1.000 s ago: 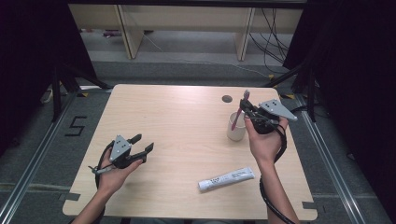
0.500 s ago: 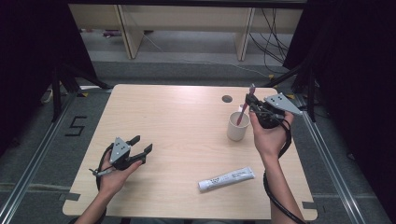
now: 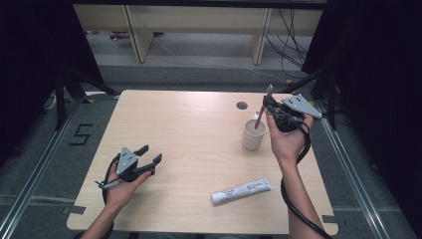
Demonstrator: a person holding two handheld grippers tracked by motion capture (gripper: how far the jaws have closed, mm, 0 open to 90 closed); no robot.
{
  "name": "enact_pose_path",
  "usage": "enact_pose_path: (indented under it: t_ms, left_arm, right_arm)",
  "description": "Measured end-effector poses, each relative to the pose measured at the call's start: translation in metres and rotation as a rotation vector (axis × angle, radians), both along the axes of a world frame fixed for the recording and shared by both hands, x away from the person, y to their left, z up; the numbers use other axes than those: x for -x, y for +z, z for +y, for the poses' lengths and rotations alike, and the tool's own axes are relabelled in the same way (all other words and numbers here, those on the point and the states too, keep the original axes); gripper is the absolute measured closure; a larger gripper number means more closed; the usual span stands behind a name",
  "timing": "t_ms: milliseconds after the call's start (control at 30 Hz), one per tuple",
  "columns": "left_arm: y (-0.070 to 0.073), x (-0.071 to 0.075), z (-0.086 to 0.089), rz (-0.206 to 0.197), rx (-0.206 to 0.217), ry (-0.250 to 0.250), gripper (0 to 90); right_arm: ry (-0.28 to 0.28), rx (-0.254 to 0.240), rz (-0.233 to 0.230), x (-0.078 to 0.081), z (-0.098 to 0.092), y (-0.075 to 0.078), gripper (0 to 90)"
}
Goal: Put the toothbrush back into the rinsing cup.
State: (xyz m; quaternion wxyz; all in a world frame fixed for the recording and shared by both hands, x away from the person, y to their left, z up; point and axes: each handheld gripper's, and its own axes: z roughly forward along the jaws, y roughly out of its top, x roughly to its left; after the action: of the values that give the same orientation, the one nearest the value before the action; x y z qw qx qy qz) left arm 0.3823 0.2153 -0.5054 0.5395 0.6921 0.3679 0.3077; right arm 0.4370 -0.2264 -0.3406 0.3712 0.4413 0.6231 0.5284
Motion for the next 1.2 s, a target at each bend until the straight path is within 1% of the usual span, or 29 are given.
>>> enact_pose_path:
  t_ms: [67,100,133,167,200,233,333,367,433,467,500,567,633,667,700,733,767,800,833,867,900,933,967,1000,1067,1100,1133,1200]
  left_arm:
    - [0.0,0.001,0.0,0.006,-0.005,0.003,37.7]
    - [0.0,0.001,0.0,0.006,-0.005,0.003,37.7]
    - [0.0,0.001,0.0,0.006,-0.005,0.003,37.6]
    - [0.0,0.001,0.0,0.005,-0.004,0.003,37.6]
    - [0.0,0.001,0.0,0.005,-0.004,0.004,37.6]
    - [0.0,0.001,0.0,0.004,-0.003,0.003,37.6]
    - [0.0,0.001,0.0,0.003,-0.002,0.003,37.6]
    - [0.0,0.001,0.0,0.003,-0.002,0.003,37.6]
    - [0.0,0.001,0.0,0.004,-0.001,0.002,37.6]
    - [0.0,0.001,-0.001,0.003,-0.001,0.002,37.6]
    - [0.0,0.001,-0.001,0.003,-0.001,0.002,37.6]
    - [0.0,0.001,-0.001,0.004,-0.001,0.002,37.6]
    - [0.0,0.001,-0.001,0.004,-0.001,0.001,37.5]
    - [0.0,0.001,-0.001,0.004,0.0,0.001,37.5]
    - [0.0,0.001,-0.001,0.003,0.0,0.001,37.6]
    - [0.0,0.001,-0.001,0.003,0.0,0.001,37.5]
    - [0.0,0.001,-0.001,0.003,0.0,0.001,37.5]
    - [0.0,0.001,0.0,0.004,0.0,0.002,37.5]
    - [0.0,0.001,0.0,0.004,0.0,0.002,37.5]
    - [0.0,0.001,0.0,0.004,0.0,0.002,37.5]
    - [0.0,0.001,0.0,0.004,-0.001,0.003,37.5]
    - [0.0,0.001,0.0,0.005,0.0,0.002,37.5]
    - [0.0,0.001,0.0,0.005,0.0,0.002,37.5]
    - [0.0,0.001,0.0,0.005,0.0,0.002,37.5]
    - [0.0,0.001,0.0,0.005,-0.001,0.002,37.5]
    - [0.0,0.001,0.0,0.005,-0.001,0.002,37.5]
    - [0.0,0.001,0.0,0.005,-0.001,0.002,37.5]
    - [0.0,0.001,0.0,0.005,0.0,0.002,37.5]
  right_arm:
    - [-0.002,-0.002,-0.006,-0.002,0.0,0.001,84.5]
    - [-0.002,-0.001,-0.004,-0.003,0.0,0.001,84.4]
    - [-0.013,-0.006,0.008,-0.002,0.0,0.002,84.4]
    - [-0.013,-0.008,0.003,-0.004,0.001,0.002,84.5]
    - [-0.01,0.003,-0.01,-0.006,0.0,0.002,84.4]
    - [-0.01,-0.001,-0.003,-0.006,0.0,0.002,84.4]
    - [-0.007,0.001,-0.003,-0.01,0.0,0.002,84.5]
    - [-0.018,0.007,-0.009,-0.011,0.0,0.003,84.5]
    - [-0.024,0.005,-0.006,-0.012,0.0,0.003,84.4]
    - [-0.02,0.014,-0.01,-0.014,-0.001,0.004,84.4]
    - [-0.024,0.006,-0.011,-0.014,0.0,0.004,84.4]
    - [-0.018,0.016,-0.013,-0.016,-0.001,0.005,84.4]
    - [-0.018,0.007,-0.018,-0.019,0.0,0.005,84.4]
    - [-0.021,0.011,-0.016,-0.02,0.001,0.006,84.5]
    - [-0.025,0.02,-0.024,-0.021,0.0,0.006,84.4]
    - [-0.027,0.007,-0.01,-0.021,0.001,0.006,84.4]
    - [-0.026,0.017,-0.027,-0.023,0.0,0.006,84.4]
    - [-0.026,0.02,-0.021,-0.024,0.0,0.007,84.4]
    - [-0.03,0.012,-0.027,-0.026,0.0,0.006,84.4]
    - [-0.03,0.005,-0.021,-0.027,0.0,0.006,84.4]
    - [-0.032,0.017,-0.023,-0.028,-0.001,0.007,84.4]
    - [-0.033,0.006,-0.022,-0.029,0.0,0.007,84.4]
    - [-0.034,0.006,-0.016,-0.03,0.0,0.007,84.4]
    - [-0.038,0.013,-0.025,-0.031,-0.001,0.007,84.4]
    - [-0.039,0.016,-0.025,-0.033,-0.001,0.007,84.4]
    - [-0.047,-0.003,-0.018,-0.032,0.0,0.007,84.4]
    - [-0.043,0.015,-0.025,-0.034,-0.001,0.007,84.4]
    - [-0.043,0.006,-0.025,-0.035,-0.001,0.006,84.4]
